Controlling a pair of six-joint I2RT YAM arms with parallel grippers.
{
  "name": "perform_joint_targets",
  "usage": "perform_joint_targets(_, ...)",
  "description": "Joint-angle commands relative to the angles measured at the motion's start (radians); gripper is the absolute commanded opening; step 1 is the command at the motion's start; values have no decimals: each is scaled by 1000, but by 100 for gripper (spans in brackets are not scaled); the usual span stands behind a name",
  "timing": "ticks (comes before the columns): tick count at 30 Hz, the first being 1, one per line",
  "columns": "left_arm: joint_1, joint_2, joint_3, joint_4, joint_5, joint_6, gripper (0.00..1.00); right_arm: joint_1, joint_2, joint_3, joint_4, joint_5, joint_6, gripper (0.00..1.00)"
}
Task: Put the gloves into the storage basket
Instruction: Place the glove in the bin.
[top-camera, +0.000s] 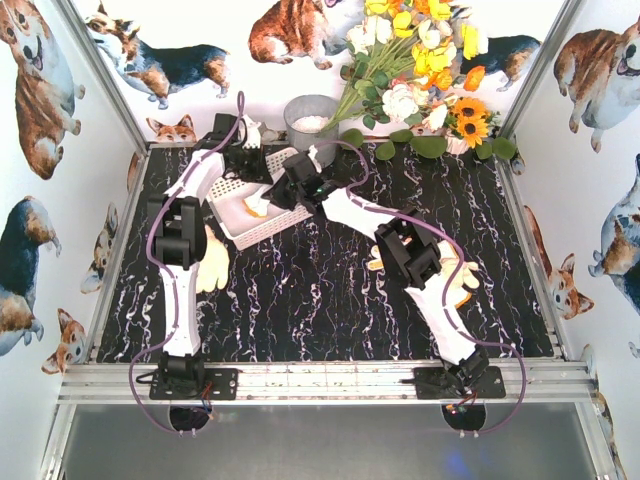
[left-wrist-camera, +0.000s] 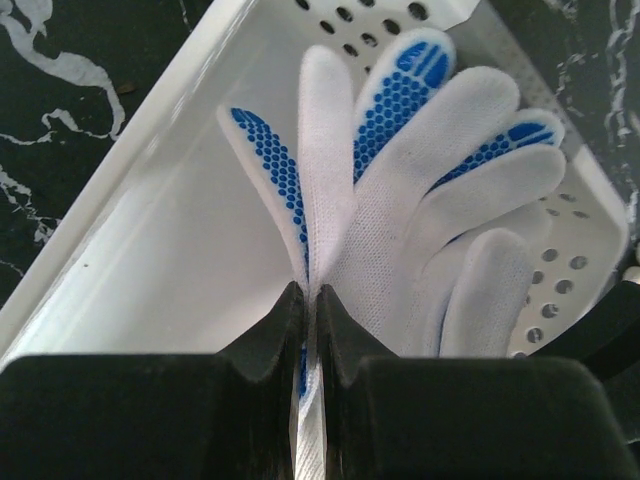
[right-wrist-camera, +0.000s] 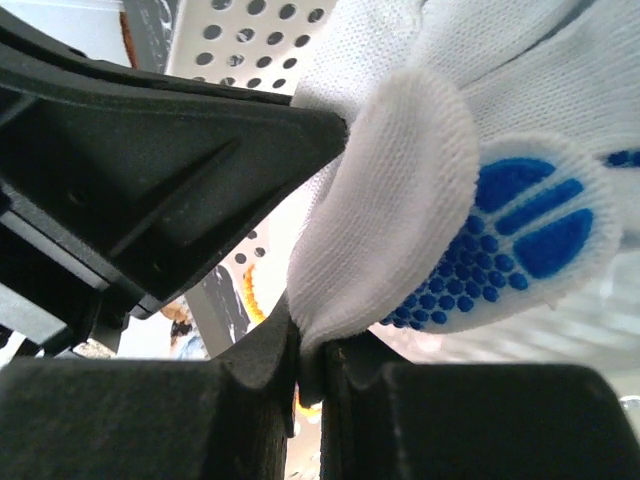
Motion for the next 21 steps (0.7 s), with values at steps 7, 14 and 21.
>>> perform_joint_targets(7, 8, 76, 86, -58, -95, 128, 0, 35, 129, 216, -167, 35, 86, 0)
perform_joint_targets(14, 16, 72, 75, -31, -80, 89, 13, 48, 201, 346, -300, 52, 145, 0)
perform_joint_targets(21, 46, -52, 15, 31, -64, 21, 42, 55, 200, 348, -365, 98, 180, 0)
